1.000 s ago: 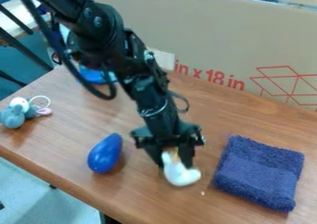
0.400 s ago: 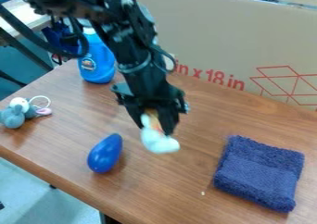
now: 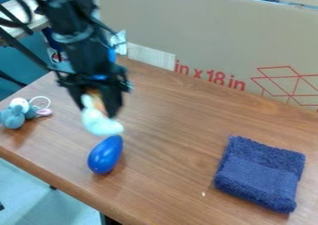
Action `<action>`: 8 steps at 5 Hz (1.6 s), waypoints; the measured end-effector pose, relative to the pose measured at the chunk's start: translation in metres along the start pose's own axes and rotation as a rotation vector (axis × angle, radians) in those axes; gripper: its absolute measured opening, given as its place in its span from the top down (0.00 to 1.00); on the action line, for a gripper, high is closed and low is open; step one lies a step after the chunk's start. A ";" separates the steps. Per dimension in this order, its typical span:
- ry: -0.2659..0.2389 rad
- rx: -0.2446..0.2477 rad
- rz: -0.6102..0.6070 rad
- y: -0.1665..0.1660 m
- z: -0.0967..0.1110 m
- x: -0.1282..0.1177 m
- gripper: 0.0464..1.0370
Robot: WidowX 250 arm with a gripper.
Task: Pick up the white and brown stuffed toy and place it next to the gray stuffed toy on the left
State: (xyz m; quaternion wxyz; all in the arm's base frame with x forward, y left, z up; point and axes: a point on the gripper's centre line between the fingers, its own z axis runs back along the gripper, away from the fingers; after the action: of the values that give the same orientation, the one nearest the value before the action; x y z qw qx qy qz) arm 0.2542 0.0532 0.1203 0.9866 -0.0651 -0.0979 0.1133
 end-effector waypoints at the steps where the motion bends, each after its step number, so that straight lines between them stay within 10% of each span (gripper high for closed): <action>1: -0.007 0.006 0.053 0.030 0.006 -0.003 0.42; 3: -0.009 0.072 0.124 0.076 -0.017 0.012 0.42; 5: -0.126 0.162 0.205 0.093 -0.042 0.037 0.42; 8: -0.166 0.110 0.268 0.098 -0.073 0.048 0.33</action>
State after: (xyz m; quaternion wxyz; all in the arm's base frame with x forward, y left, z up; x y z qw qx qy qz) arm 0.2951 0.1515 0.0428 0.9532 -0.0139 -0.1631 0.2542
